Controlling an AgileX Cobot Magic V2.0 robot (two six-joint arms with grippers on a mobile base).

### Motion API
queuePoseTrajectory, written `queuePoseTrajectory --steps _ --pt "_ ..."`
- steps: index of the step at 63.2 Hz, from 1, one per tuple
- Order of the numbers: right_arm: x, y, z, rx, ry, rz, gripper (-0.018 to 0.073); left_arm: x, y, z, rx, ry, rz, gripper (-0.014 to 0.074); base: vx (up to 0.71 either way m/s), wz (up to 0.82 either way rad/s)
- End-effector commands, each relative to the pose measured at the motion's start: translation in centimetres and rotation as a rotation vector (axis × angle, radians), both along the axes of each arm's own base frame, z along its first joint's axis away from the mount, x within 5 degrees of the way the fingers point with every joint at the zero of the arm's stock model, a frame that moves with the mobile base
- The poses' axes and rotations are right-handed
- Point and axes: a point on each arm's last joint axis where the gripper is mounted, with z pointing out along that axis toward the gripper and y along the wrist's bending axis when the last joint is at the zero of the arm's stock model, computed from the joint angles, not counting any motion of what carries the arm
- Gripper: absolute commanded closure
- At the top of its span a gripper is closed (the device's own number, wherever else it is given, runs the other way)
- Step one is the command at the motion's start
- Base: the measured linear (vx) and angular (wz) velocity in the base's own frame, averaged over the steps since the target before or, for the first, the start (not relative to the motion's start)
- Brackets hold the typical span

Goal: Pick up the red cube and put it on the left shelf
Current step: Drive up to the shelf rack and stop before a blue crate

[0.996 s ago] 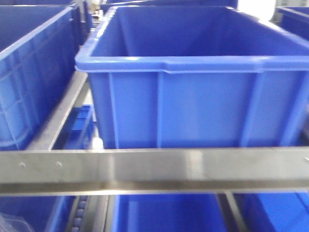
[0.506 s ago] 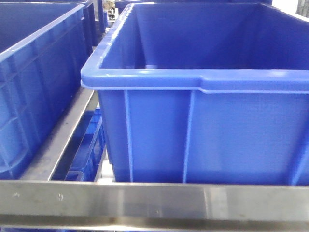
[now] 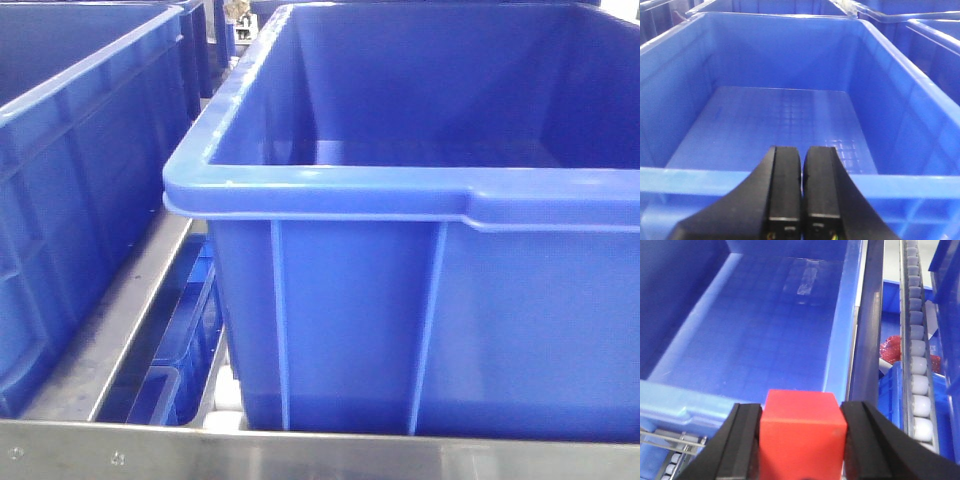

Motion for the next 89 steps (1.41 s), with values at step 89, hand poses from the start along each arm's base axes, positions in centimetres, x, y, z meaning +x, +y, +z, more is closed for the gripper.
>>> queuePoseTrajectory --steps 89 --pt "21.7 11.3 7.6 -0.124 0.348 0.102 0.0513 0.0 0.1 0.1 -0.016 -0.075 0.003 0.0495 0.01 0.02"
